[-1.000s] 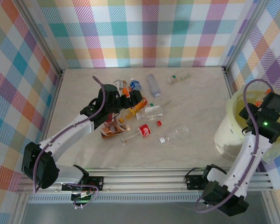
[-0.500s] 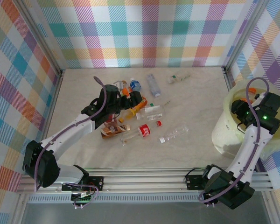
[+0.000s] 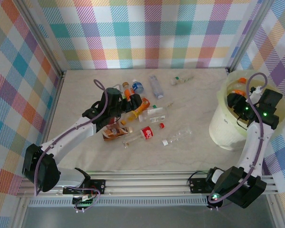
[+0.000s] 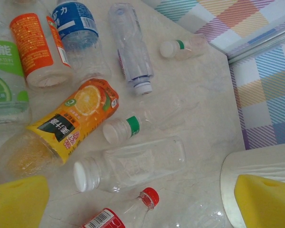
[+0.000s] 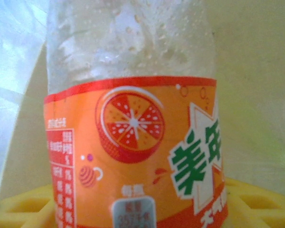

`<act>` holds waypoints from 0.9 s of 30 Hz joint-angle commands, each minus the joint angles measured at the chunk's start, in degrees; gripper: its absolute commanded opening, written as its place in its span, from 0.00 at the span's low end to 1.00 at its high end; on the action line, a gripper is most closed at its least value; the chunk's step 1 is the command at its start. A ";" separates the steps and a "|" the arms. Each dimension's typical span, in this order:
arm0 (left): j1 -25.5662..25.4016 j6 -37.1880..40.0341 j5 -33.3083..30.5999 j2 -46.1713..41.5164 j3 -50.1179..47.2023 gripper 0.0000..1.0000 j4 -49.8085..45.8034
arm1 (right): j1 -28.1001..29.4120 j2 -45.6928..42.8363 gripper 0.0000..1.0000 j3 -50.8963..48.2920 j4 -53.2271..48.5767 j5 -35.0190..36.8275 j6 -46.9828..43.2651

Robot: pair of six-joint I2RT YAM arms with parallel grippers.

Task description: Put the plastic bottles in the bin

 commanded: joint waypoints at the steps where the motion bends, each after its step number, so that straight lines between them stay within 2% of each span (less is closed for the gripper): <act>1: -0.22 -0.31 -2.69 -2.32 -0.77 1.00 -1.98 | 1.85 0.75 0.51 -0.35 1.85 -2.61 0.44; 8: -0.07 -1.00 -7.00 -4.88 -1.88 1.00 -5.71 | 2.12 0.03 0.69 -1.70 3.05 0.06 2.24; 14: 1.13 -2.76 -9.60 -7.62 -4.00 1.00 -8.99 | 2.16 -1.63 0.74 -5.93 7.37 1.63 3.62; 21: 3.80 -3.56 -12.33 -10.17 -4.38 1.00 -13.86 | 2.16 -3.49 0.83 -7.00 7.69 5.56 3.36; 27: 6.67 -3.66 -13.87 -12.50 -4.66 1.00 -17.76 | 2.10 -7.88 0.89 -5.40 4.37 13.13 3.10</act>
